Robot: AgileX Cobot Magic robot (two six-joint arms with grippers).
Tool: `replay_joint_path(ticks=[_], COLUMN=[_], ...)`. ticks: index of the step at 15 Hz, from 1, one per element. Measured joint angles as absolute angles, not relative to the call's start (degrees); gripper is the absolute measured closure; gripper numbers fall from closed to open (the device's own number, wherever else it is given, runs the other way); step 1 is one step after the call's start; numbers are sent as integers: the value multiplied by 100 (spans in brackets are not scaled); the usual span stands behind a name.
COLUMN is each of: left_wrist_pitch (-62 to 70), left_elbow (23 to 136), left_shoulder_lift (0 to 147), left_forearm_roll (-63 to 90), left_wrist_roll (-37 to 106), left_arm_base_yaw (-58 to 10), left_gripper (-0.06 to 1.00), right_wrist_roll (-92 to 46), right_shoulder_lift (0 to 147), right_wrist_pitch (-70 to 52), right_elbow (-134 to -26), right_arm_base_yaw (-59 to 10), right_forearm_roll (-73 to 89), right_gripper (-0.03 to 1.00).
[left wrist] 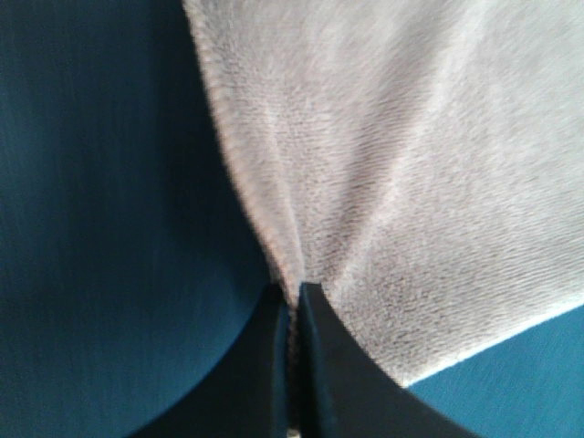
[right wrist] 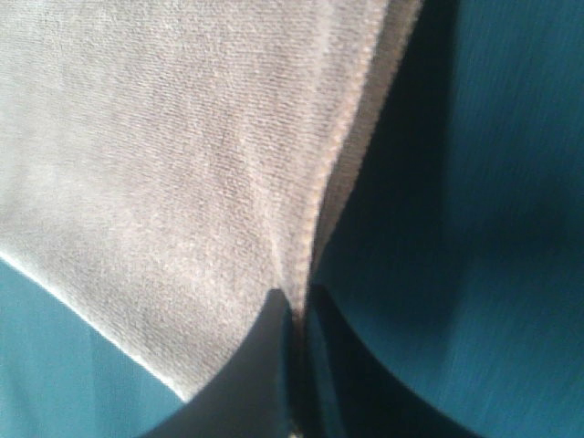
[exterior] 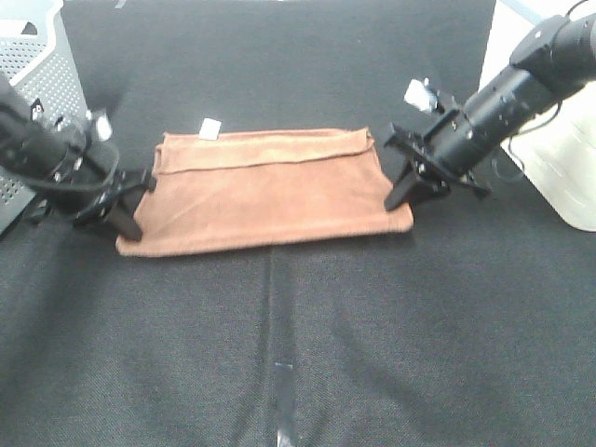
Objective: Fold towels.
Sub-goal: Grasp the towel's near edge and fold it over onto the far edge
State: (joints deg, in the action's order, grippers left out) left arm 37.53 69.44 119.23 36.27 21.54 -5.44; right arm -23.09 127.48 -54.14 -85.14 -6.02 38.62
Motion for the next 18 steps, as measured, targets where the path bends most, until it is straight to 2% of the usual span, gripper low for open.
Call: replay_joint_path(ticks=[3, 5, 9, 13, 18], left_wrist_pitch=[3650, 3558, 3673, 3701, 3592], left_elbow=[6870, 7002, 8027, 9356, 10325], left_shoulder_lift=[11740, 11700, 12032, 12783, 13419], left_forearm_roll=[3610, 3610, 3564, 2962, 2762], left_wrist_roll=[2160, 2091, 1788, 1077, 957], left_arm_base_yaw=[-544, -544, -544, -544, -544], left_gripper=[94, 94, 94, 94, 94], right_wrist_roll=[-2309, -2309, -1988, -1662, -1564], right_shoulder_lift=[12725, 12725, 12977, 13900, 14605], right_wrist_pitch=[-5260, -5151, -5117, -5386, -5386], right_elbow=[-8348, -8657, -9987, -11665, -12754], right_arm_base_yaw=[-636, -636, -636, -636, -636], right_forearm_roll=[3833, 3753, 3386, 3151, 3140], right_gripper=[97, 97, 97, 97, 97])
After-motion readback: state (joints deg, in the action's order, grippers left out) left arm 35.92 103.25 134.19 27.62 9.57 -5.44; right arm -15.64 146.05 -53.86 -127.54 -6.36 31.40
